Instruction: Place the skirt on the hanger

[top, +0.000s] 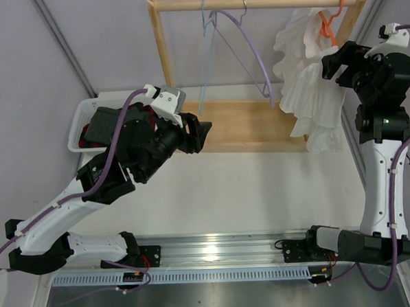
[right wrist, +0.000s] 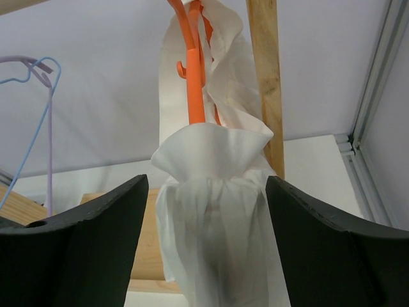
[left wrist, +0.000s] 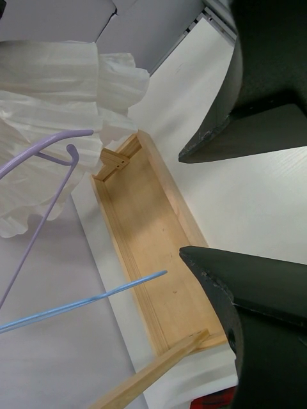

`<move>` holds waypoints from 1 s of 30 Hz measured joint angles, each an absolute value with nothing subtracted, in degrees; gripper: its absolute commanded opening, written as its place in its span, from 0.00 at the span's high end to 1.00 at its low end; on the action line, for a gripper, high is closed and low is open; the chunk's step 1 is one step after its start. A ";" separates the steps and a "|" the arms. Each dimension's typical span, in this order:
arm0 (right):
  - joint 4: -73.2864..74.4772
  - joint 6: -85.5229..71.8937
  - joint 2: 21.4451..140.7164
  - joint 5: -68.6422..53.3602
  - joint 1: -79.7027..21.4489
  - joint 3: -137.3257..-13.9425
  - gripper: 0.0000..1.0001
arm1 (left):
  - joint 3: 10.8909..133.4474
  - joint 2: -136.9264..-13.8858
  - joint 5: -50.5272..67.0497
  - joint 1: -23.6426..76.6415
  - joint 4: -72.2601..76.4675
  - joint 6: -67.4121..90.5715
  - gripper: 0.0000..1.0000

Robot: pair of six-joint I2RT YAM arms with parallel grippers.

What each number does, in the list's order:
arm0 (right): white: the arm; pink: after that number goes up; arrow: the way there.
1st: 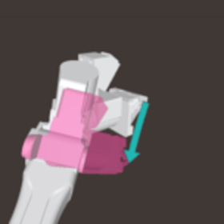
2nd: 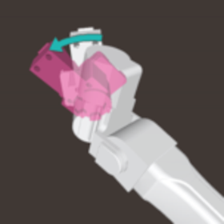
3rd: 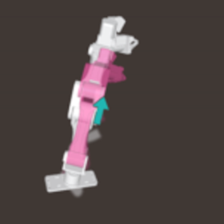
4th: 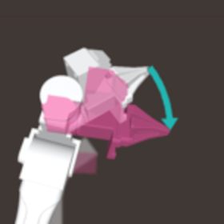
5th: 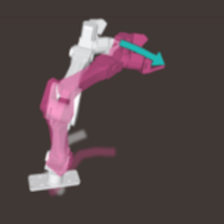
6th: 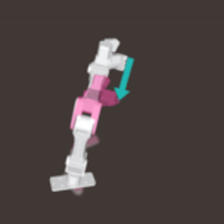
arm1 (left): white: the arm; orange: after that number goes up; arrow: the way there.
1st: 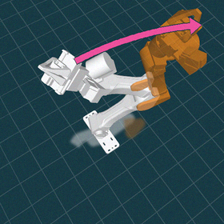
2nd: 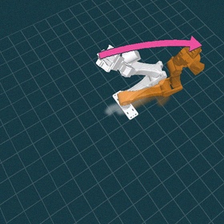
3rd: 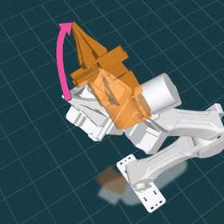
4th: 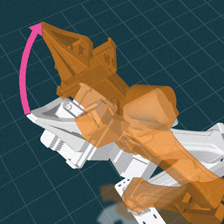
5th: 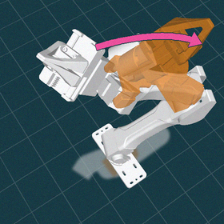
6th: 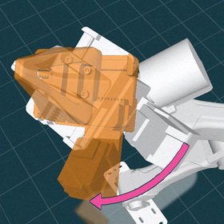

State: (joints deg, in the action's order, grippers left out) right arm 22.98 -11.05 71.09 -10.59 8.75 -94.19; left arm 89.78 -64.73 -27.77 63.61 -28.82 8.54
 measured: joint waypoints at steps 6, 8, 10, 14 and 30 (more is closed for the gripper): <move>27.53 -14.06 68.40 -10.02 10.39 -94.43 0.05 | 89.19 -64.69 -27.77 62.89 -28.75 8.58 0.38; 29.67 -15.31 67.18 -10.57 11.16 -95.07 0.02 | 88.62 -64.64 -27.77 62.46 -28.82 8.62 0.38; 31.38 -16.78 65.63 -11.64 11.66 -96.23 0.01 | 87.81 -64.51 -27.77 61.89 -28.82 8.97 0.38; 34.33 -19.79 62.87 -17.41 11.60 -97.23 0.01 | 86.89 -63.79 -27.77 60.82 -29.36 9.19 0.37; 39.22 -26.72 47.64 9.13 -41.93 -64.79 0.01 | 79.88 -59.64 -27.81 57.52 -32.16 14.02 0.36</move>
State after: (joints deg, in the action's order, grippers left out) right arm 39.22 -26.72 47.64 9.13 -41.93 -64.79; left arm 79.88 -59.64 -27.81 57.52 -32.16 14.02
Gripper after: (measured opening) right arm 0.993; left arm 0.637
